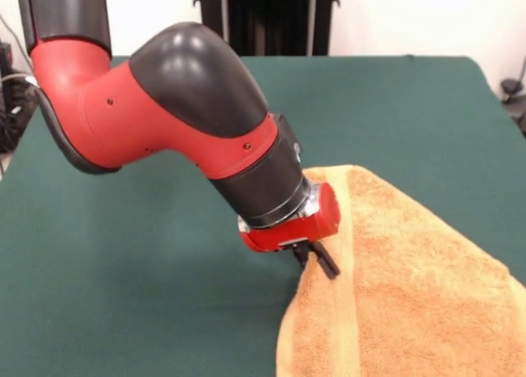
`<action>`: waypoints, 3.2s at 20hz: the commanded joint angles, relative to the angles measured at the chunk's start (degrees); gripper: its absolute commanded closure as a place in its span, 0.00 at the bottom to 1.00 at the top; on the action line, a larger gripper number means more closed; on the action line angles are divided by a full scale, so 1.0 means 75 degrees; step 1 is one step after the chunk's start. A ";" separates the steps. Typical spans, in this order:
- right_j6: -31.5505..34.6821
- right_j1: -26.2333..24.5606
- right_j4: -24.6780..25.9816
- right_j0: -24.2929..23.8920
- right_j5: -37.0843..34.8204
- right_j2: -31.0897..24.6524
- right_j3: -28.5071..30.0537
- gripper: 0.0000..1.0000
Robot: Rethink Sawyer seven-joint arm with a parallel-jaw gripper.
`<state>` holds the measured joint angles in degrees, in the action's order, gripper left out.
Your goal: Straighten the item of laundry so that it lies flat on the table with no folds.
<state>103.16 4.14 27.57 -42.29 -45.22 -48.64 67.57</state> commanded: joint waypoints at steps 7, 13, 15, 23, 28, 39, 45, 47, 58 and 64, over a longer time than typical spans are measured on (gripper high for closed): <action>-0.3866 0.0547 0.1284 -0.0023 -0.2010 0.0717 0.0645 1.00; -0.4316 0.0678 0.1646 -0.0046 -0.2218 0.0763 0.0572 1.00; -0.4333 0.0706 0.1716 -0.0048 -0.2156 0.0776 0.0601 1.00; -0.4797 0.1054 0.2405 0.0308 -0.2186 0.1141 0.0375 1.00; -0.5085 0.1167 0.2703 0.0509 -0.2379 0.1308 0.0134 1.00; -0.5351 0.1178 0.3101 0.0770 -0.2124 0.1379 -0.0388 1.00; -0.5980 0.1115 0.3162 0.0729 -0.2470 0.1332 -0.0767 1.00; -0.6099 0.1013 0.3117 0.0735 -0.2571 0.1281 -0.0960 1.00; -0.6023 0.0262 0.2381 0.0623 -0.2718 0.0970 -0.1706 1.00; -0.6861 -0.0046 0.2377 0.0694 -0.3238 0.0895 -0.2602 1.00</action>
<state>74.41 10.12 43.34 -38.26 -62.50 -42.43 55.89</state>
